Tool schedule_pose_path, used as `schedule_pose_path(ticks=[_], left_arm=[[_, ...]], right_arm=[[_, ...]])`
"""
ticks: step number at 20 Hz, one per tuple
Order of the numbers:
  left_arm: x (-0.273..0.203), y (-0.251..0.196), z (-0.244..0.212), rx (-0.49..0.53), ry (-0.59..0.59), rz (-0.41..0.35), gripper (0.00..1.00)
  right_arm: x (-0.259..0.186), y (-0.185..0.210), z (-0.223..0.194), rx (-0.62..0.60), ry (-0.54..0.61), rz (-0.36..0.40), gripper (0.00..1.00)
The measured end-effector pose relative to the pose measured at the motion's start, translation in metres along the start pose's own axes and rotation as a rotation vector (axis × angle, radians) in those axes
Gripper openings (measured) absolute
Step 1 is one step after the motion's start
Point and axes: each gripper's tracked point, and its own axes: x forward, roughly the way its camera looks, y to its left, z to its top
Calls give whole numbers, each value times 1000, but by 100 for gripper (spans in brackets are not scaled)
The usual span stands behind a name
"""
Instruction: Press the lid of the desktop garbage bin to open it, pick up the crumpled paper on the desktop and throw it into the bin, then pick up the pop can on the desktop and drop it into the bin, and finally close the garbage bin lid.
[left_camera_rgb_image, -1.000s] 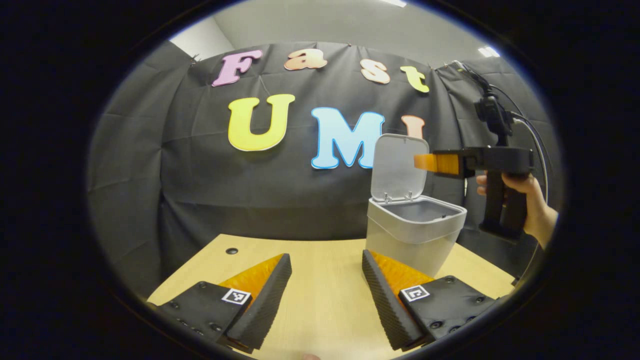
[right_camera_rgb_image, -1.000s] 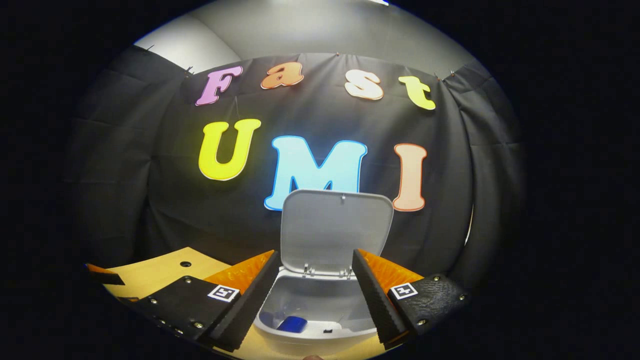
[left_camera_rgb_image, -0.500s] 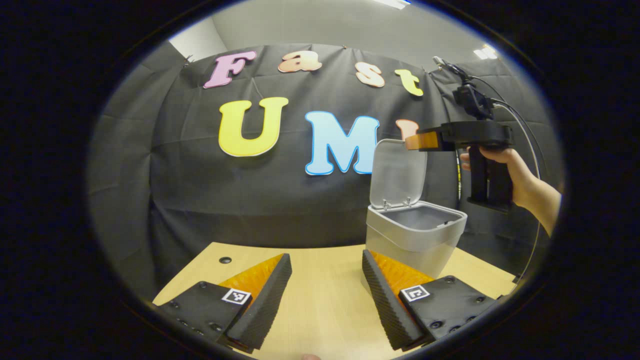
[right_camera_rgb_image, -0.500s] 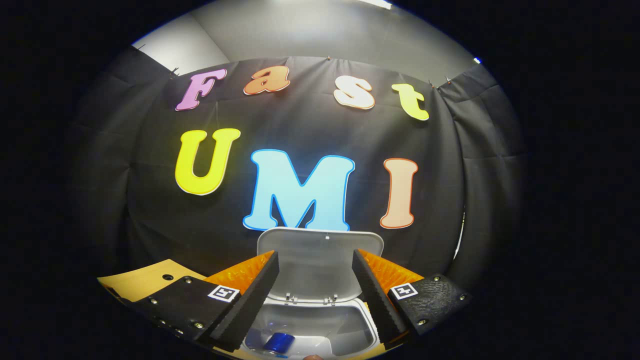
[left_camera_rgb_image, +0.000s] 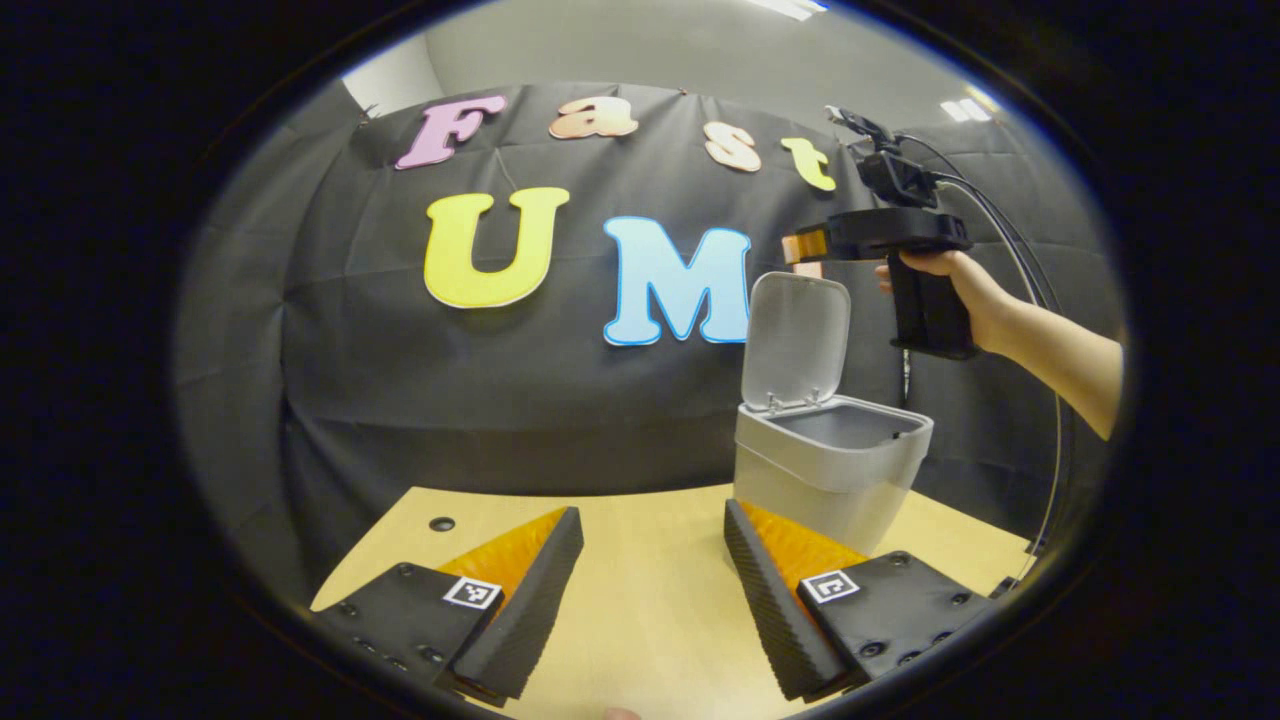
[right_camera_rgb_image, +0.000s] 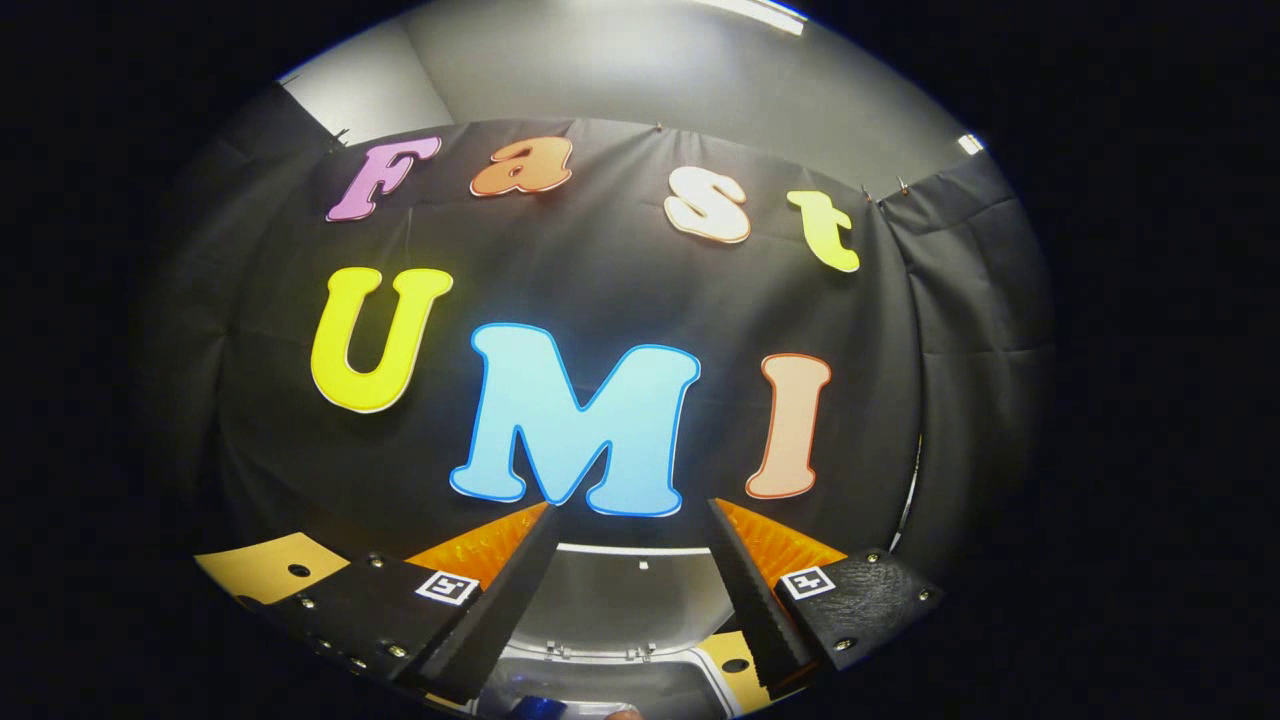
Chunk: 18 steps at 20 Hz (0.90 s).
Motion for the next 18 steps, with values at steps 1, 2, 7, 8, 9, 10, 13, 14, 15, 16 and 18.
schedule_pose_path(ticks=[1,2,7,8,9,10,13,14,15,16,18], left_arm=[[0,3,-2,-11,3,13,93],[-2,6,-1,-23,1,27,93],[-12,18,-3,-62,-15,97,93],[-14,21,-4,-70,-17,108,93],[-15,22,-4,-79,-16,120,93],[-17,25,-5,-85,-15,129,93],[-22,31,-8,-79,-19,164,93],[-23,35,-8,-69,-20,177,93],[-25,36,-8,-65,-22,184,94],[-27,37,-8,-67,-22,190,94],[-30,37,-8,-69,-21,199,94]], right_arm=[[5,1,-2,7,9,2,94],[9,0,-5,14,18,3,94],[22,-2,-8,12,27,10,94],[24,-4,-10,20,31,10,94],[25,-4,-12,31,41,14,94],[26,-5,-16,41,52,19,94],[26,-8,-19,66,63,29,94],[25,-6,-20,73,68,37,94],[23,-7,-20,80,73,41,94],[21,-7,-21,88,78,43,94],[17,-6,-24,113,94,48,95]])
